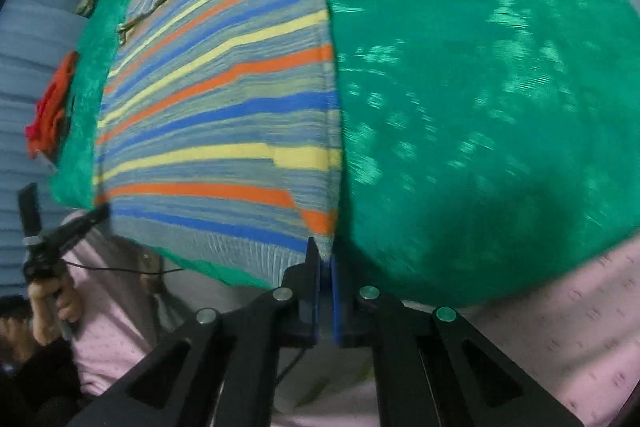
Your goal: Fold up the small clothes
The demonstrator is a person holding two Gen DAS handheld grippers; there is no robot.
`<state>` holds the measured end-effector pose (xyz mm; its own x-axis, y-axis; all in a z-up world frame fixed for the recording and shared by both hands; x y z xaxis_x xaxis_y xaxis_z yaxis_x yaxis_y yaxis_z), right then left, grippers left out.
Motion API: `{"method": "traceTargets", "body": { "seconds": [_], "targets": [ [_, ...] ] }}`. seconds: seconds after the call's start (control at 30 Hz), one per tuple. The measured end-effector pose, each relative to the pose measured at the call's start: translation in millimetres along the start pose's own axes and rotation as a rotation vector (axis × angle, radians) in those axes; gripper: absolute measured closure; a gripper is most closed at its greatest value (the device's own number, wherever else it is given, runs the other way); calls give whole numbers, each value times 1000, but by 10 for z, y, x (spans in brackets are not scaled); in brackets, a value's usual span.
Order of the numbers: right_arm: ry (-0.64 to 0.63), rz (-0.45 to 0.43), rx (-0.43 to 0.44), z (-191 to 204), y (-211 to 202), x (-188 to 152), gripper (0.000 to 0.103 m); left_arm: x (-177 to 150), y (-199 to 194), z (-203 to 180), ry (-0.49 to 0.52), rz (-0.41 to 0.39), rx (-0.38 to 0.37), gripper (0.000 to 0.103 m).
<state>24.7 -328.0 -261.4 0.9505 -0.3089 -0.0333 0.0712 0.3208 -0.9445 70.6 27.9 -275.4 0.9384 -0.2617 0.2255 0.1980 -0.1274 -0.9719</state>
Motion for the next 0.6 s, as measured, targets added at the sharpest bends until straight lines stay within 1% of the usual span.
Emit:
{"method": "traceTargets", "body": {
  "seconds": [0.1, 0.17, 0.23, 0.27, 0.3, 0.33, 0.37, 0.4, 0.43, 0.47, 0.6],
  "targets": [
    [35, -12, -12, -47, -23, -24, 100, 2, 128, -15, -12, 19, 18, 100],
    [36, -9, -47, -61, 70, 15, 100, 46, 161, -68, -16, 20, 44, 99],
    [46, -14, -70, -35, 166, 59, 99, 17, 139, -164, -21, 9, 66, 98],
    [42, -22, -76, -15, 165, 58, 99, -4, 110, -189, -26, 0, 82, 92],
    [24, -39, -89, 24, 152, 54, 99, -5, 69, -196, -35, -7, 110, 88],
    [16, -53, -93, 52, 135, 48, 91, -56, 26, -242, -42, -10, 139, 75],
    [11, -70, -87, 74, 101, 40, 86, -57, -10, -236, -50, -10, 176, 50],
    [10, -87, -96, 89, 69, 34, 63, -54, -56, -230, -58, -22, 206, 40],
    [12, -106, -112, 89, 29, 30, 43, -49, -110, -229, -66, -44, 217, 31],
    [12, -131, -119, 89, -21, 30, 38, -42, -158, -226, -72, -62, 227, 31],
    [7, -270, -127, 147, -310, 71, 37, -14, -267, -277, -76, -90, 258, 31]
  ]
}}
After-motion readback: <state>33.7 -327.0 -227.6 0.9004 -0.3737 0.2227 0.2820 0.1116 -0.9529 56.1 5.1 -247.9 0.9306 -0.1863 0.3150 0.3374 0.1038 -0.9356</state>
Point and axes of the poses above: each gripper's, at about its wrist camera, not at the fingertips, and y roughly the way its jaws point, z to its left, x to its top, the point moved 8 cm from there along y, roughly the way its jaws point, and after that the axes turned 15 degrees about y, right-handed, at the moved point
